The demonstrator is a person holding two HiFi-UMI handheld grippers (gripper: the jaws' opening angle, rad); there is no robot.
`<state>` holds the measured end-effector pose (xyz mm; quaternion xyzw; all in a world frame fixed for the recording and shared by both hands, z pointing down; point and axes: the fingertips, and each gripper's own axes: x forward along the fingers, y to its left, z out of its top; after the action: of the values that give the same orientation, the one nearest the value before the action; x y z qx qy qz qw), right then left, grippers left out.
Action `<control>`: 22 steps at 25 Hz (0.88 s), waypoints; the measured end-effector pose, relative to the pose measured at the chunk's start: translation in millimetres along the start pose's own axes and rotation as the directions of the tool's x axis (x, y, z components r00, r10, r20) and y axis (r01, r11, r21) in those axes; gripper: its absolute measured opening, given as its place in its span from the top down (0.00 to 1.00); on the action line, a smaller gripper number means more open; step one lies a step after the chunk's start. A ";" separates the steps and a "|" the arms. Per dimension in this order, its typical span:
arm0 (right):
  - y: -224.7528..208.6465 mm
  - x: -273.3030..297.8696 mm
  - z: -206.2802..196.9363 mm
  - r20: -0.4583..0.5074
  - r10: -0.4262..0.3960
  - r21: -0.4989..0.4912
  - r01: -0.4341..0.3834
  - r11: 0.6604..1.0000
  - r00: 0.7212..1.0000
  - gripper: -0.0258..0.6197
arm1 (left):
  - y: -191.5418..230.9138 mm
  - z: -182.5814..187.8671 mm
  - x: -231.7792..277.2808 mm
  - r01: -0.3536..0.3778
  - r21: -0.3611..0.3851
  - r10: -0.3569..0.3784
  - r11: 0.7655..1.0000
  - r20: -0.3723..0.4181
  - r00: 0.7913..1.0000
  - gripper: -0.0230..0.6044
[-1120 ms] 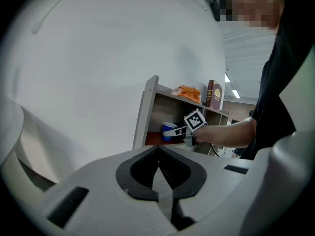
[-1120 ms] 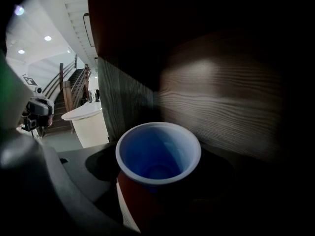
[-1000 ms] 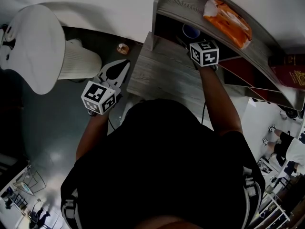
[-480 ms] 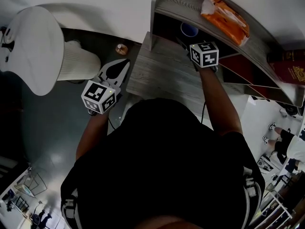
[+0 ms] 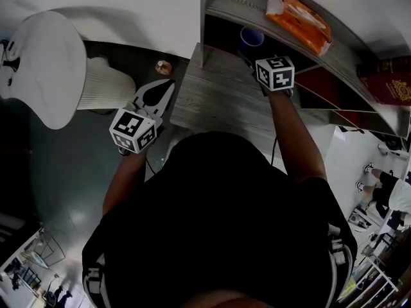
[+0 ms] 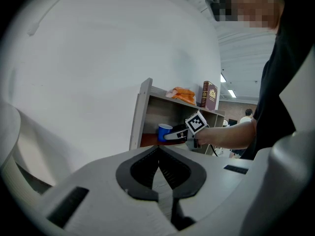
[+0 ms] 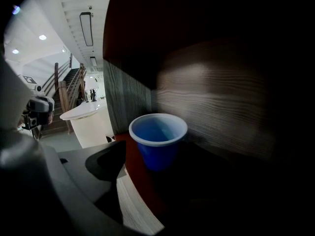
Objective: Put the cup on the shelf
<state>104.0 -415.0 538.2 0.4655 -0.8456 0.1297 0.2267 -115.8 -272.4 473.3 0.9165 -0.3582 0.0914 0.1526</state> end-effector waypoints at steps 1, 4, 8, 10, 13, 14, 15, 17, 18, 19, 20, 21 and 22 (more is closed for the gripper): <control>0.3 -1.9 -0.1 0.000 -0.001 0.001 0.001 1.000 1.000 0.37 | -1.4 0.1 -1.2 0.001 0.002 -0.001 1.000 0.001 1.000 0.94; 0.1 -7.4 -0.8 0.002 -0.010 0.005 0.010 1.000 1.000 0.37 | -4.9 0.2 -4.4 0.004 0.006 -0.004 1.000 0.004 1.000 0.94; 1.7 -14.7 -0.9 0.010 -0.020 0.011 0.020 1.000 1.000 0.37 | -8.7 -0.6 -10.4 0.006 0.011 -0.006 1.000 0.008 1.000 0.94; 3.7 -19.5 -0.7 0.015 -0.023 0.014 0.022 1.000 1.000 0.37 | -11.8 -1.1 -13.2 0.009 0.014 -0.009 1.000 0.009 1.000 0.94; 5.4 -27.9 -0.4 0.025 -0.030 0.016 0.030 0.999 0.999 0.37 | -17.2 -1.0 -16.9 0.016 0.020 -0.016 1.000 0.010 1.000 0.94; 5.5 -31.0 0.0 0.030 -0.036 0.018 0.035 0.999 0.999 0.37 | -18.9 -0.7 -18.2 0.018 0.022 -0.018 1.000 0.011 1.000 0.94; 5.4 -34.2 0.3 0.034 -0.041 0.021 0.041 0.999 0.999 0.37 | -20.8 -0.5 -19.4 0.021 0.025 -0.021 0.999 0.012 1.000 0.94; 5.9 -40.7 0.1 0.038 -0.048 0.026 0.047 0.999 0.998 0.37 | -25.1 0.0 -21.5 0.027 0.031 -0.027 0.999 0.013 1.000 0.94; 6.6 -44.1 -0.3 0.038 -0.047 0.028 0.046 0.999 0.998 0.37 | -27.4 0.2 -22.3 0.030 0.034 -0.030 0.999 0.013 0.999 0.94; 7.8 -47.3 -1.0 0.038 -0.045 0.031 0.044 0.999 0.998 0.37 | -29.5 0.3 -23.1 0.033 0.037 -0.033 0.999 0.013 0.999 0.94; 9.4 -50.4 -2.2 0.036 -0.041 0.033 0.040 0.999 0.998 0.37 | -31.4 0.4 -23.8 0.036 0.039 -0.036 0.999 0.014 0.999 0.94; 10.9 -53.4 -3.8 0.032 -0.039 0.034 0.038 0.999 0.999 0.37 | -33.4 0.5 -24.5 0.039 0.042 -0.040 0.998 0.014 0.999 0.94; 12.2 -56.4 -5.8 0.026 -0.039 0.032 0.038 0.999 0.999 0.38 | -35.4 0.7 -25.2 0.043 0.045 -0.043 0.998 0.015 0.999 0.94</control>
<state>121.4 -364.9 514.6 0.4870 -0.8373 0.1324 0.2104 -109.9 -232.1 458.0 0.9279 -0.3373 0.0890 0.1311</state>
